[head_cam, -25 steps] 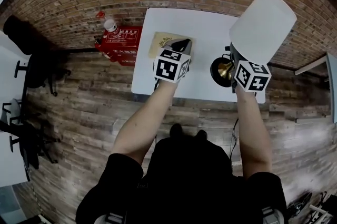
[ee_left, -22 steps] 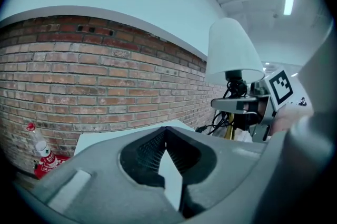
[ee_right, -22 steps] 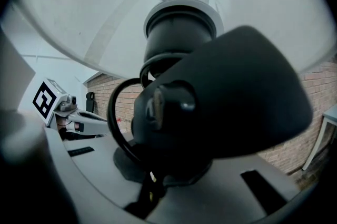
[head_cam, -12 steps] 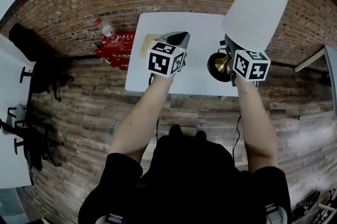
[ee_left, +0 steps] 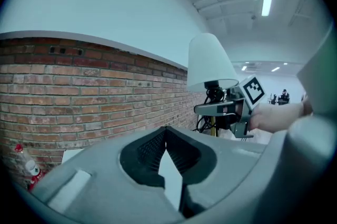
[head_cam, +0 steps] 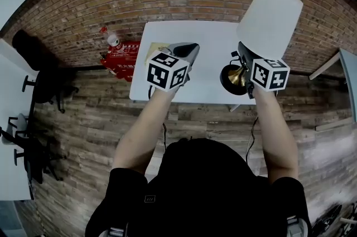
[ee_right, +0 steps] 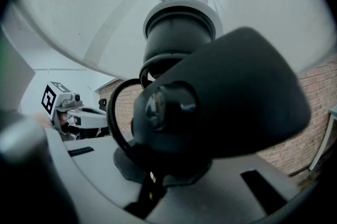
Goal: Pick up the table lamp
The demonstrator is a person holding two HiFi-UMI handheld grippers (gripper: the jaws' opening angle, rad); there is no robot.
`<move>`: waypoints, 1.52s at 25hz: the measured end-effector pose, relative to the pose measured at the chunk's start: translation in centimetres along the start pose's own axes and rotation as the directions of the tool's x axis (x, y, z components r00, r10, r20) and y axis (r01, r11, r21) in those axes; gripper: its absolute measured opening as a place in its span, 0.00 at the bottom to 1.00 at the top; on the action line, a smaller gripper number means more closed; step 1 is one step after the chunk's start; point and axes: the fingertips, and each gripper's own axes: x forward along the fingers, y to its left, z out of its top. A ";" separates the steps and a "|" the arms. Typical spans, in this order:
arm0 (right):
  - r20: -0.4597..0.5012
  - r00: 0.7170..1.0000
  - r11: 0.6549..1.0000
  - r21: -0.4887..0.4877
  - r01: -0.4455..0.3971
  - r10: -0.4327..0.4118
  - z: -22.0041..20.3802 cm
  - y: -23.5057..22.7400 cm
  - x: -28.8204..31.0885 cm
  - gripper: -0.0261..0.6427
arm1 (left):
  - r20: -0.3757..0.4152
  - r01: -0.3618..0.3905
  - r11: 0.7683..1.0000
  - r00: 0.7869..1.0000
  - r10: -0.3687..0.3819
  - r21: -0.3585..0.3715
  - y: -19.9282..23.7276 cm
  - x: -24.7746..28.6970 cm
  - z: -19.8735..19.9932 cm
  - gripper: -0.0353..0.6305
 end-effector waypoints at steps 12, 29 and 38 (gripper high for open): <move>0.025 0.990 0.990 0.041 -0.137 0.136 2.4 2.0 -1.8 0.07 | -0.010 0.059 0.998 0.998 -0.059 0.016 -0.7 -0.7 1.4 0.06; 0.022 0.996 0.996 0.026 -0.085 0.085 1.5 0.9 -1.8 0.07 | 0.008 0.066 0.998 0.998 -0.066 -0.006 -1.0 0.8 1.1 0.06; 0.032 0.996 0.997 0.015 -0.081 0.080 2.2 0.1 -2.7 0.07 | 0.043 0.026 1.000 0.999 -0.025 -0.009 0.6 -1.0 1.6 0.06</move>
